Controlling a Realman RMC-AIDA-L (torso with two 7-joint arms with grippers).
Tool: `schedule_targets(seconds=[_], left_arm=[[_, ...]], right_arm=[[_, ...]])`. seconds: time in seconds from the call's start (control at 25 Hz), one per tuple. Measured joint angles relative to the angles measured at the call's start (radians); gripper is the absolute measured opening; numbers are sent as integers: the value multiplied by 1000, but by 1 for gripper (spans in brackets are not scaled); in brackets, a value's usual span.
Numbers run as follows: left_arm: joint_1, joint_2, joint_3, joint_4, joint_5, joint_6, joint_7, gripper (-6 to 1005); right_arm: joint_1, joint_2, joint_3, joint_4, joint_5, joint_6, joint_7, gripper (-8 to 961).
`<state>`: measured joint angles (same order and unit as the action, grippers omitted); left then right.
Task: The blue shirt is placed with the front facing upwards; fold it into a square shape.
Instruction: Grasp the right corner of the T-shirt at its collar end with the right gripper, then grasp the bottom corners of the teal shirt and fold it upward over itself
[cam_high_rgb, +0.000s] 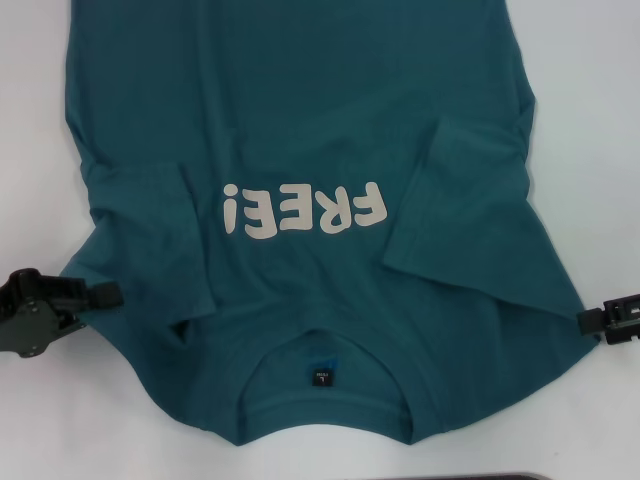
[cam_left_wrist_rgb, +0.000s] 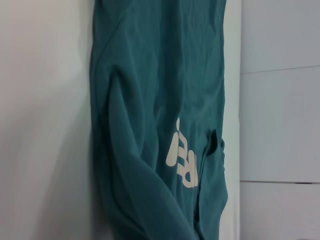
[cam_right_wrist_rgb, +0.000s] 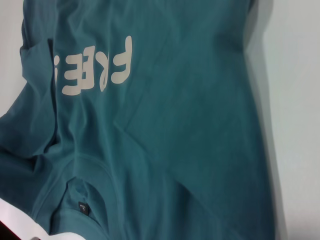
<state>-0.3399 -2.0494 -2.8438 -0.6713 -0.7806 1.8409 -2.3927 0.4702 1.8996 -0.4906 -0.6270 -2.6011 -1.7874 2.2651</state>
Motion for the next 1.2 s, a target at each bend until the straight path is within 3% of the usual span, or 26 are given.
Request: schedule_targets(seconds=[0.88, 1.2], left_arm=[[7, 0, -5, -1, -1, 5, 3, 17], [7, 0, -8, -4, -2, 9, 2, 16]], right_arm=[[23, 7, -38, 1, -1, 27, 28, 758], [37, 27, -70, -5, 0, 27, 30, 748]])
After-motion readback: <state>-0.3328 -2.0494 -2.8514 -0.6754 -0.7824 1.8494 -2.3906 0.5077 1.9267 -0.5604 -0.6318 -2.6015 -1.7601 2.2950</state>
